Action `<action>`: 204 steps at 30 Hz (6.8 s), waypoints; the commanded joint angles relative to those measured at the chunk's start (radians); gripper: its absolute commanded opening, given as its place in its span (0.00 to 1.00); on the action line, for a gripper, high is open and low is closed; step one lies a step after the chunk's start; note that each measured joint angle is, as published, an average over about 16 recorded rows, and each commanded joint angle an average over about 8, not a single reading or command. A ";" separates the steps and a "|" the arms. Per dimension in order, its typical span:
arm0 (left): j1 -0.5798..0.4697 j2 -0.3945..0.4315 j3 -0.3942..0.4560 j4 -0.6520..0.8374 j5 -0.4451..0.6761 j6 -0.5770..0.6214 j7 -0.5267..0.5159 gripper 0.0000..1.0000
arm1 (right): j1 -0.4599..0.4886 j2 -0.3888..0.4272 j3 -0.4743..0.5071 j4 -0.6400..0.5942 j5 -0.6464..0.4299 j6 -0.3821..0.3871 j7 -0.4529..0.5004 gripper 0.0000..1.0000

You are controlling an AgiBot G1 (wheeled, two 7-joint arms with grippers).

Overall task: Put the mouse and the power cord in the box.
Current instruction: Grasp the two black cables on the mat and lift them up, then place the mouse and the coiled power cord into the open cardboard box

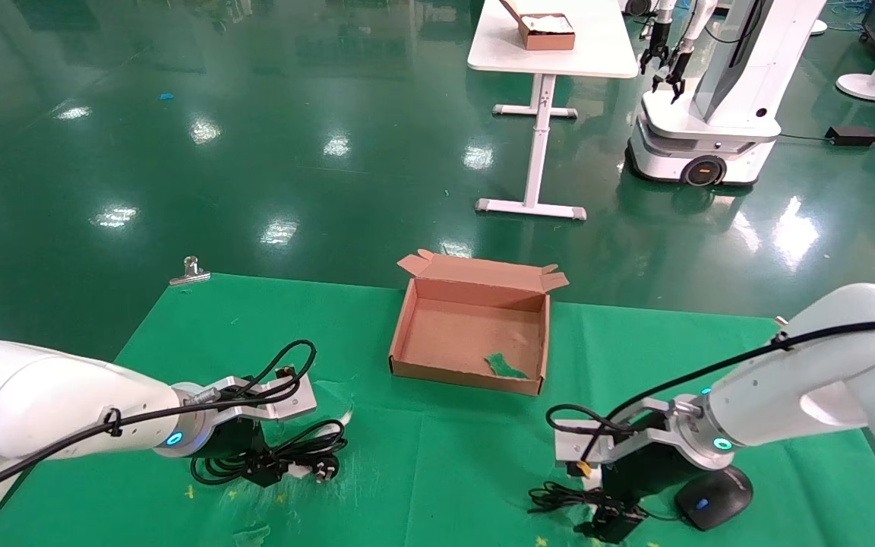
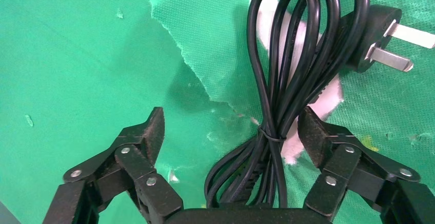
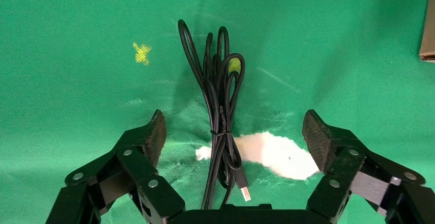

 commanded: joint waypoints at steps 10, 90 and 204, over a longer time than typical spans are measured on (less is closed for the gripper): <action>0.000 0.000 0.000 0.000 -0.001 0.000 0.000 0.00 | -0.003 0.005 0.001 0.014 0.002 -0.006 0.002 0.00; -0.262 0.099 -0.168 0.022 -0.392 0.088 0.220 0.00 | 0.173 0.226 0.019 0.512 -0.043 -0.038 0.244 0.00; -0.302 0.056 0.405 0.034 0.203 -0.485 -0.825 1.00 | -0.063 -0.004 -0.138 0.372 0.387 0.469 -0.002 1.00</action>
